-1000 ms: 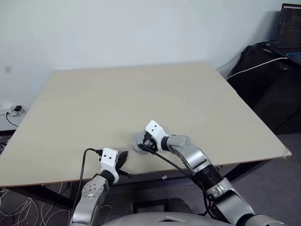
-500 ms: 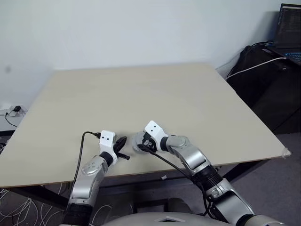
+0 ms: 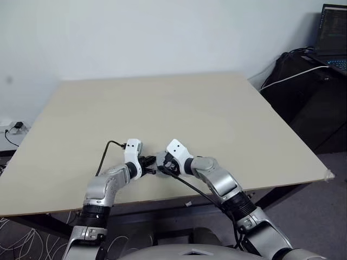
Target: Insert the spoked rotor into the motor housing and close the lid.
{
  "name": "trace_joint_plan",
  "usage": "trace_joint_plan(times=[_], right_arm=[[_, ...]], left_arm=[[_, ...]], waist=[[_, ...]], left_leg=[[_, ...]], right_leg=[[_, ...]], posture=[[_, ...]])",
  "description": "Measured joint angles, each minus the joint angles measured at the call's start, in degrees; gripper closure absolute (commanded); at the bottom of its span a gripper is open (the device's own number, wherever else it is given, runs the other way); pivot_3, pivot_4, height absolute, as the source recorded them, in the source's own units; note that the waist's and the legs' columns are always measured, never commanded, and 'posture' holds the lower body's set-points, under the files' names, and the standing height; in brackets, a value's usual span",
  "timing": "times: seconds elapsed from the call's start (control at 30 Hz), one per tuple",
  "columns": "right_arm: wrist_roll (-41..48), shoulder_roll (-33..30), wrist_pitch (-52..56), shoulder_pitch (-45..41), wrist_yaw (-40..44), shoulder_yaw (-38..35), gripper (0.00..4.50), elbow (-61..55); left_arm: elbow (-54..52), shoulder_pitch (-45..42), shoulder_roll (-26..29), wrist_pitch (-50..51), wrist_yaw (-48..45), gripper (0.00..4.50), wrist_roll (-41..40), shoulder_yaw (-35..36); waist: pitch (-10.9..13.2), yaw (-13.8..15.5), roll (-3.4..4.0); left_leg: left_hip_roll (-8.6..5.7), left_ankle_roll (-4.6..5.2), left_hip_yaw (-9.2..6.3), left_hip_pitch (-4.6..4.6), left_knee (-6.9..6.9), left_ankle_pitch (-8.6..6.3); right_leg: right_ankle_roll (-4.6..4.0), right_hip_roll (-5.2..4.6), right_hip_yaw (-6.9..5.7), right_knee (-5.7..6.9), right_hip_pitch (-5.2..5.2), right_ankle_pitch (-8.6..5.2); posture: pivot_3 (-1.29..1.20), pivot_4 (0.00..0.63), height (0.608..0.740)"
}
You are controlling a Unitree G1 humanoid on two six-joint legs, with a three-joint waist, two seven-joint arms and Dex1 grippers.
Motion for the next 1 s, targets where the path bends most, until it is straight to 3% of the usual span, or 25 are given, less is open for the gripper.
trace_joint_plan(times=[0.3,0.43,1.0], right_arm=[[0.1,0.0,0.7,0.3,0.0,-0.5,1.29,-0.7],[0.9,0.0,1.2,1.0,0.6,-1.3,0.04,-1.6],[3.5,1.9,-1.7,3.3,-4.0,-7.7,0.04,-5.4]], left_arm=[[1.3,-2.7,0.5,3.7,-0.2,4.5,0.2,-0.5],[1.3,-3.1,0.6,4.6,-0.4,4.5,0.2,-0.6],[1.3,-3.1,0.9,4.5,-1.5,4.5,0.2,-0.6]], waist=[[0.0,0.2,-0.02],[0.0,0.2,-0.06],[0.1,0.2,-0.15]], left_leg=[[-0.02,-0.11,0.0,0.01,0.0,-0.05],[-0.03,-0.11,-0.03,0.01,-0.03,-0.05],[-0.06,-0.13,-0.05,-0.08,-0.03,-0.06]], right_leg=[[-0.03,-0.02,0.01,-0.01,0.03,-0.02],[0.0,-0.03,0.01,-0.03,0.03,-0.01],[-0.18,-0.06,0.02,-0.07,-0.04,-0.11]], posture=[[0.0,0.0,0.74],[0.0,0.0,0.74],[0.0,0.0,0.74]])
